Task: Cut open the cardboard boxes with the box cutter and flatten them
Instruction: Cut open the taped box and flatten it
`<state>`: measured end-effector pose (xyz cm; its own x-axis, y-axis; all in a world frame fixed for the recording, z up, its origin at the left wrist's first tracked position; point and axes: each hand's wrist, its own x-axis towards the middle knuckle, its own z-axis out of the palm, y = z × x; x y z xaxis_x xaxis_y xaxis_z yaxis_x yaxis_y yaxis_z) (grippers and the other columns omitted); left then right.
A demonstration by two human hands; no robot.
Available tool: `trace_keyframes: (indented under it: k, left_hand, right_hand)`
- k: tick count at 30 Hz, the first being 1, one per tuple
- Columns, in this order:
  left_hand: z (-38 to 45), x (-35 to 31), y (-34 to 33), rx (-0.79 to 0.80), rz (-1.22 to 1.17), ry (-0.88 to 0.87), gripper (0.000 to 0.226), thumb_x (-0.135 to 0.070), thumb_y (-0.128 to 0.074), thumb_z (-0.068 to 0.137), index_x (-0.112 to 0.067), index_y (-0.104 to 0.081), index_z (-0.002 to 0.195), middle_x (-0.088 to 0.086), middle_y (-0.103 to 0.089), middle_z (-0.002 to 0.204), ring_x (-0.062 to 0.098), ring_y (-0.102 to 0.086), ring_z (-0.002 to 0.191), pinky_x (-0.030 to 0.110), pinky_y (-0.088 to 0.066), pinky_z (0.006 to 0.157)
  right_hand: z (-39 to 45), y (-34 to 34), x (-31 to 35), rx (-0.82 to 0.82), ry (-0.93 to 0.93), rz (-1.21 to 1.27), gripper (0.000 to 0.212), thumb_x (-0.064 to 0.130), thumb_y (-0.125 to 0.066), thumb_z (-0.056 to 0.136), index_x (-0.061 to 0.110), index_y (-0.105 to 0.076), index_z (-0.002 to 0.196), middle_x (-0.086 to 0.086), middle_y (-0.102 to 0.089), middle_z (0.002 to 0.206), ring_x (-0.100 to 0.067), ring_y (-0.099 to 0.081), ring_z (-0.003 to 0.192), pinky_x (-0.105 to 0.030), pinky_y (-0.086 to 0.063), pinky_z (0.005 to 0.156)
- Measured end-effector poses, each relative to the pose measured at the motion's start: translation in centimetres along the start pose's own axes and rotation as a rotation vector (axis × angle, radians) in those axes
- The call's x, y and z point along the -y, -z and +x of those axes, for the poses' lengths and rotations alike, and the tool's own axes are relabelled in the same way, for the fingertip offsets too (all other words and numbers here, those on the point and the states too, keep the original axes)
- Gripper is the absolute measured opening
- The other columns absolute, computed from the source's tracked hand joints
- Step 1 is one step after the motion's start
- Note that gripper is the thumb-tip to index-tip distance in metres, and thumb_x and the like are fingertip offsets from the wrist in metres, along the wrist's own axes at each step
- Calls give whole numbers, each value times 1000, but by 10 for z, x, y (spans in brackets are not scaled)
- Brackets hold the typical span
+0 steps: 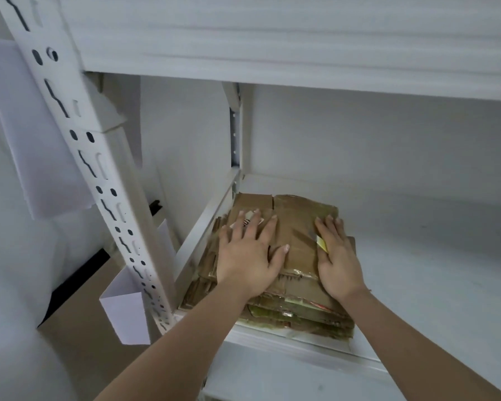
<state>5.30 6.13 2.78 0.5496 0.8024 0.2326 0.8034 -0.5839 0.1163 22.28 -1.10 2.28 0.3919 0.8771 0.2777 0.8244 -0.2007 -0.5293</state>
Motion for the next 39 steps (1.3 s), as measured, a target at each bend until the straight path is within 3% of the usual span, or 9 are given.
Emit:
trace_keyframes:
  k: [4,8,12,17,23,27,32,39]
  left_hand:
    - [0,0,4,-6,-52,13,72,-65,-11,91,-28,-5,153,-5,-4,161,20,4,148,50,-9,117]
    - [-4,2,1,-16,-71,7,75,-68,-11,89,-28,-4,153,-7,-2,161,19,5,148,49,-8,118]
    - [-5,-3,-1,-22,-11,19,75,-68,-6,89,-29,-2,152,-5,2,161,21,9,147,51,-7,117]
    - [-10,-2,11,4,9,-19,64,-65,-11,92,-37,-6,149,-4,7,161,24,14,147,53,-5,117]
    - [-12,-9,45,63,73,-69,66,-67,-19,92,-35,-17,150,1,0,161,33,12,146,60,-1,113]
    - [-17,-19,69,-17,193,-78,67,-66,-11,92,-33,-22,150,2,-13,160,30,5,147,59,4,113]
    - [-20,-26,95,-131,88,-79,64,-61,-8,94,-33,-33,146,-3,-25,156,25,-6,147,58,2,114]
    - [-37,-32,101,-230,12,-167,53,-51,-21,99,-28,-37,145,-1,-30,155,23,-12,146,57,-5,115]
  right_hand:
    - [-2,2,-2,-3,24,53,54,8,-40,98,22,-27,149,1,-13,159,-13,0,147,-30,-5,118]
    - [-5,-1,-8,-8,35,135,50,11,-39,100,22,-29,148,0,-13,159,-14,0,147,-37,-6,120]
    - [-6,-4,-9,-47,28,182,49,12,-41,99,23,-32,147,1,-15,158,-13,-2,147,-33,-5,119]
    - [-12,10,6,-79,32,-127,52,11,-42,95,19,-31,145,-2,-16,159,-18,-3,147,-42,-9,119]
    - [-18,43,16,61,-11,-176,49,18,-37,100,21,-28,148,-2,-13,159,-18,-4,147,-39,-10,118]
    - [-22,61,25,72,-6,-204,51,22,-35,101,23,-21,150,0,-9,160,-20,-1,147,-43,-13,117]
    - [-24,84,42,-16,30,-144,50,18,-35,101,24,-25,149,-2,-14,159,-22,-5,147,-45,-14,118]
    - [-43,95,41,-109,-6,-97,45,17,-39,100,18,-34,145,-6,-27,155,-27,-20,144,-43,-24,116]
